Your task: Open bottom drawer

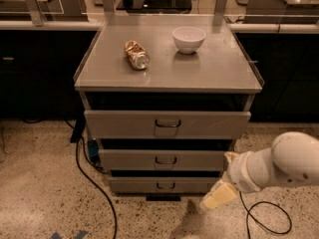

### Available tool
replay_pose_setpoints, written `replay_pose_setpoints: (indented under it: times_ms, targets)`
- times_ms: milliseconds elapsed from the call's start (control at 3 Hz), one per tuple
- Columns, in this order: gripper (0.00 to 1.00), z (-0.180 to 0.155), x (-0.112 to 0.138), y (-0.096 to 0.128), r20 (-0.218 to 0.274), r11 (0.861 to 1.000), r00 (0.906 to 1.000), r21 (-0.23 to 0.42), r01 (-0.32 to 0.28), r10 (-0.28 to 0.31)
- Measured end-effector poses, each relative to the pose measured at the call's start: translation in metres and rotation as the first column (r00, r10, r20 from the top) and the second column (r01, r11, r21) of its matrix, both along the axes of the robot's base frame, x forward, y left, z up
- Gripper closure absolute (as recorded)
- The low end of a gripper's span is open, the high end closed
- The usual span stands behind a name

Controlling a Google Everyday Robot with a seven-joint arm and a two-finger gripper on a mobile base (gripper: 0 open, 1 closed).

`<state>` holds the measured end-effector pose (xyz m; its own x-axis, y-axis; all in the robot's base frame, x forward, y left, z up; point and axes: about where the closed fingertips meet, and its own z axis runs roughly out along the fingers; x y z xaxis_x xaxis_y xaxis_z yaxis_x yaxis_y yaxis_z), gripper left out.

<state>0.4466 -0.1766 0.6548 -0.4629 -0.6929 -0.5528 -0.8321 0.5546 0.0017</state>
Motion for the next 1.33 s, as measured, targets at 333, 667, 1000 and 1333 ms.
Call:
replay_pose_setpoints:
  times_ms: [333, 667, 1000, 1333]
  targets:
    - [0.0, -0.057, -0.006, 0.032, -0.02, 0.999, 0.9992, 0.039, 0.037, -0.036]
    - [0.0, -0.117, -0.021, 0.055, -0.056, 0.999, 0.9971, -0.003, 0.052, -0.052]
    - [0.0, -0.172, -0.033, 0.085, -0.13, 0.998, 0.9909, 0.043, 0.042, -0.036]
    - [0.0, -0.211, -0.051, 0.092, -0.211, 0.995, 0.977, 0.083, 0.052, -0.034]
